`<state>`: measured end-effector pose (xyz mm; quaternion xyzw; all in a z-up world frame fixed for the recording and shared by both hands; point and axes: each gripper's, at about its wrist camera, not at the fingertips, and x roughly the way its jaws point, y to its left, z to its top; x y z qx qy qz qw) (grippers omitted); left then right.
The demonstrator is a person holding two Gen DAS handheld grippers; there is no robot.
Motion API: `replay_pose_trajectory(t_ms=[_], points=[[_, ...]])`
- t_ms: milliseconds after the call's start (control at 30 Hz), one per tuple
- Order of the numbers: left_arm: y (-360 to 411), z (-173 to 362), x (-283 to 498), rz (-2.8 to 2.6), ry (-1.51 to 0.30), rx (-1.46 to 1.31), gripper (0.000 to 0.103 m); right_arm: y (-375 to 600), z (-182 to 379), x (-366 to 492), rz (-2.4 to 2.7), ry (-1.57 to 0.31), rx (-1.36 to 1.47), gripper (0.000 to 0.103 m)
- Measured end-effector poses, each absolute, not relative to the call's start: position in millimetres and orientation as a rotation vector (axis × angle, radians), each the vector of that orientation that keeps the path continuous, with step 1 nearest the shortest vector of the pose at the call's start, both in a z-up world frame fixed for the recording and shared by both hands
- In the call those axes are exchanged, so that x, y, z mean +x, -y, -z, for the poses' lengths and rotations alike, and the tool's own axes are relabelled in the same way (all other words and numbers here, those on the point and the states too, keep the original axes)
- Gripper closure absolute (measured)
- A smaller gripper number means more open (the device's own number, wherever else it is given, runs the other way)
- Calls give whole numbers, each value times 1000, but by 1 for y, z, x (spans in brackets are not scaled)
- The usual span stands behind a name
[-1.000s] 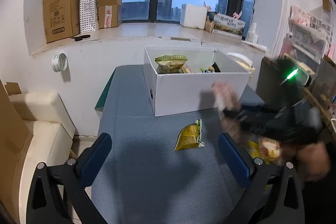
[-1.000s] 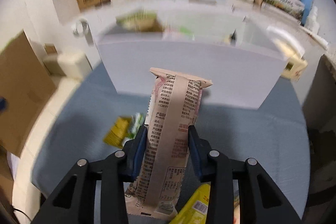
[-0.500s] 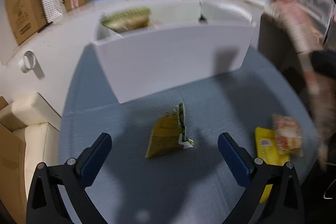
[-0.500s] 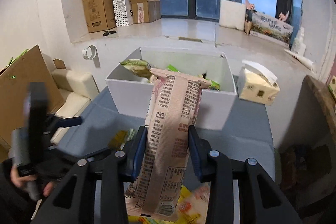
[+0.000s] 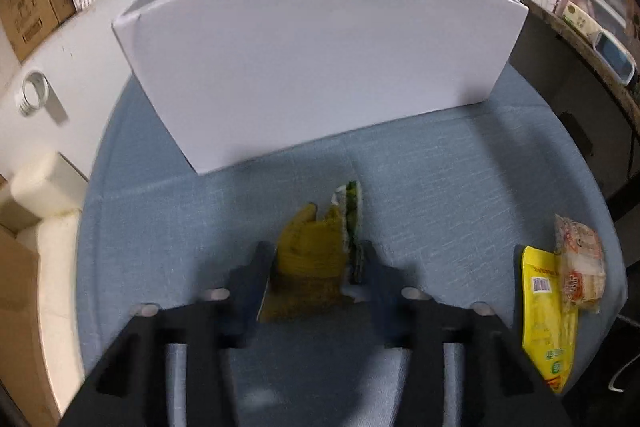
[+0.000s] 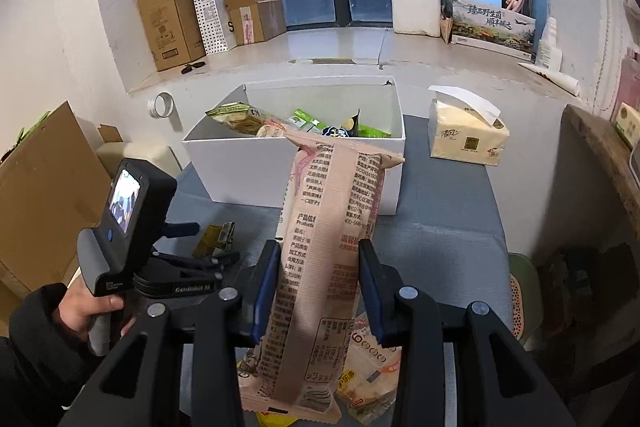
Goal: Organize snacks
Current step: 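Lift the wafer bag while left gripper grasps the small yellow-green packet, then carry the wafer bag and packet into the white box and release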
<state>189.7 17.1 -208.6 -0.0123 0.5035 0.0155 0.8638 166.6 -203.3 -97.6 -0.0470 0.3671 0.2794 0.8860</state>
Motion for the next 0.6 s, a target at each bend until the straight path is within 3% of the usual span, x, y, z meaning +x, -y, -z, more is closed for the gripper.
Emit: replay_pose_trajectory(t_ms=[233, 600], points=[[-25, 191, 177, -18, -1007, -41, 59, 204, 95, 168, -585, -762, -86, 61], [-33, 66, 143, -8, -659, -43, 59, 203, 88, 179, -594, -756, -65, 61]])
